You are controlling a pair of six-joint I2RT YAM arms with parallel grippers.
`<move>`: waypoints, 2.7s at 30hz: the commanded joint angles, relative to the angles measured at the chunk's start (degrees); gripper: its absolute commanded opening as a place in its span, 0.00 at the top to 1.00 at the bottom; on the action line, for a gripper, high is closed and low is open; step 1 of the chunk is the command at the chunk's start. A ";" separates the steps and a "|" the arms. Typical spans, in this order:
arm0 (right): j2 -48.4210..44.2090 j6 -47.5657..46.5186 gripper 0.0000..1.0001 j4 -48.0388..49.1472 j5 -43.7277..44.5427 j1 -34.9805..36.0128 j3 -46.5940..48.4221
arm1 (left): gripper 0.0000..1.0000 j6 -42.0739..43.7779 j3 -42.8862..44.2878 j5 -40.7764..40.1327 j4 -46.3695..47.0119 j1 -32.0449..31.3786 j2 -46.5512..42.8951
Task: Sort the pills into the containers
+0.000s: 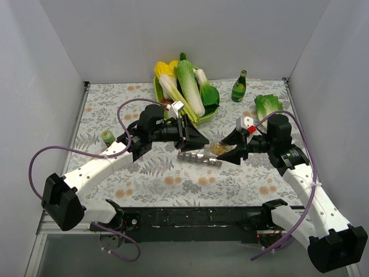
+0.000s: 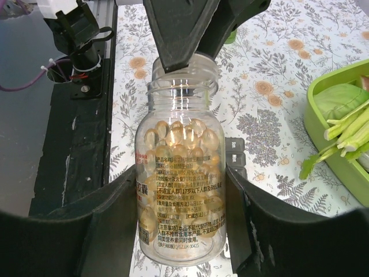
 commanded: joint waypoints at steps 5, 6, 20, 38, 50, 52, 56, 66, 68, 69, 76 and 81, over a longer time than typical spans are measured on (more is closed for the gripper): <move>-0.38 -1.33 0.94 0.03 0.34 0.61 2.50 | 0.78 3.36 4.94 -1.43 -6.19 -0.71 1.03; -0.29 -1.50 0.94 -0.15 0.42 0.70 2.50 | 0.79 3.36 5.21 -1.35 -6.28 -0.97 1.13; 0.33 -6.60 0.94 -5.07 4.02 2.81 4.16 | 0.79 5.90 9.51 2.96 -11.37 -1.76 4.90; -0.03 -6.34 0.94 -5.87 5.70 4.57 4.87 | 0.80 17.07 19.62 5.06 -26.05 -1.76 12.38; -1.34 1.28 0.95 0.44 2.01 3.60 2.59 | 0.79 17.25 18.66 9.29 -21.76 -1.76 11.95; -1.17 5.42 0.95 3.26 -1.15 2.20 1.36 | 0.79 17.41 17.69 9.55 -19.82 -1.76 11.24; -0.38 15.88 0.95 12.23 -6.69 0.61 -1.10 | 0.79 21.63 18.30 11.31 -19.55 -1.85 10.36; 0.15 39.28 0.95 34.04 -13.29 0.43 -9.98 | 0.75 41.31 27.86 15.44 -35.18 -1.94 16.41; 0.24 41.20 0.95 35.88 -13.29 0.43 -10.86 | 0.71 42.64 28.76 15.35 -38.09 -1.94 17.73; 0.24 42.17 0.95 37.28 -13.20 0.43 -11.82 | 0.69 42.47 28.85 14.92 -37.92 -1.94 17.74; 0.15 44.20 0.95 39.05 -10.83 0.43 -13.15 | 0.58 37.91 29.38 10.18 -35.29 -2.12 17.04; 0.41 44.81 0.95 39.58 -10.03 0.08 -13.41 | 0.37 34.04 27.45 8.15 -31.42 -2.12 13.62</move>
